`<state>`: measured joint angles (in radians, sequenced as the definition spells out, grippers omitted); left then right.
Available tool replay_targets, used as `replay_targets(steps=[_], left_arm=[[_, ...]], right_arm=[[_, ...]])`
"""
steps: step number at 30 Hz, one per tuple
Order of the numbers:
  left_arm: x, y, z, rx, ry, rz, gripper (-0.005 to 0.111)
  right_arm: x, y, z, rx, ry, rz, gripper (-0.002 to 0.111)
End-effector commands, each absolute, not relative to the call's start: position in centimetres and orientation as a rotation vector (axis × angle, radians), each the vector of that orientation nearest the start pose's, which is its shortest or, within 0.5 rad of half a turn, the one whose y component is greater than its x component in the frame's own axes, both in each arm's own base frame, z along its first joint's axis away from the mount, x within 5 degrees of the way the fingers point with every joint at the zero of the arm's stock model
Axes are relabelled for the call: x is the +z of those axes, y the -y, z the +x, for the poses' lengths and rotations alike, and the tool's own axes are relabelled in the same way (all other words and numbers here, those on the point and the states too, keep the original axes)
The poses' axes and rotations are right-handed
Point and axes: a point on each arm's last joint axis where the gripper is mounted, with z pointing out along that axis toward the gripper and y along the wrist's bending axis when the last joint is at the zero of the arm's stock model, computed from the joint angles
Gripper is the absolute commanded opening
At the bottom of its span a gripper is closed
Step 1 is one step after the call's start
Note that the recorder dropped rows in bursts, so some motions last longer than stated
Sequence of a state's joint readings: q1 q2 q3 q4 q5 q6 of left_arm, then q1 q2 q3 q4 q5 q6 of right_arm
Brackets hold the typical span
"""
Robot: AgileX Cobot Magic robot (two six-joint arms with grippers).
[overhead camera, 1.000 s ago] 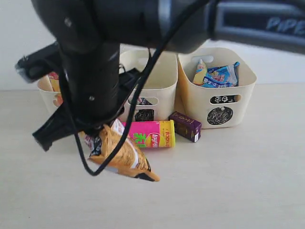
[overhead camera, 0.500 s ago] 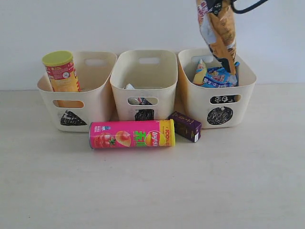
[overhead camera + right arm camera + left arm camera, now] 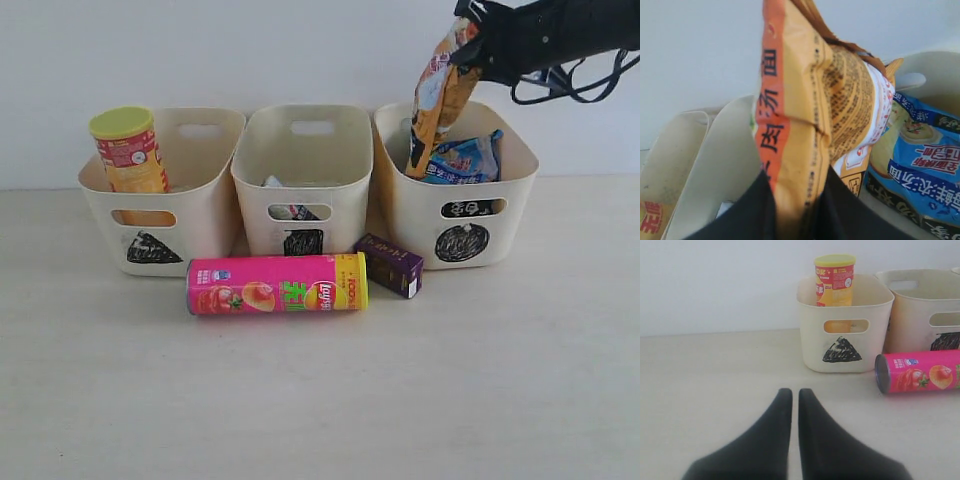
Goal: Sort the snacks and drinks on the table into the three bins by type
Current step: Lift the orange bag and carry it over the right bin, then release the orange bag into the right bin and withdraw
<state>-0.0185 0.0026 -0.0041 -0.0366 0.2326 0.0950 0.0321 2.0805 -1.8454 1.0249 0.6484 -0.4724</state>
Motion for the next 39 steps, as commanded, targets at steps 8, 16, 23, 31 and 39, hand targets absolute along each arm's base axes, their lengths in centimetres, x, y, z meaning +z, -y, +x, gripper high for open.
replay_targets(steps=[8,16,23,31,39], left_arm=[[19.2,0.2,5.6,0.021,-1.711,0.076,0.004],[19.2,0.2,5.6,0.021,-1.711,0.076,0.004],[19.2,0.2,5.6,0.021,-1.711,0.076,0.004],[19.2,0.2,5.6,0.021,-1.711,0.076,0.004],[19.2,0.2,5.6,0.021,-1.711,0.076,0.004]], right_arm=[[24.3,-6.3,51.1,0.873,-2.162,0.162,0.0],[24.2,-6.1,51.3,0.848,-2.161,0.166,0.021],[25.3,-6.1,50.9,0.855,-2.149,0.147,0.077],[32.0,-5.3,48.8,0.797,-2.026,0.078,0.035],[35.6,-4.5,44.7,0.66,-2.184,-0.133,0.0]])
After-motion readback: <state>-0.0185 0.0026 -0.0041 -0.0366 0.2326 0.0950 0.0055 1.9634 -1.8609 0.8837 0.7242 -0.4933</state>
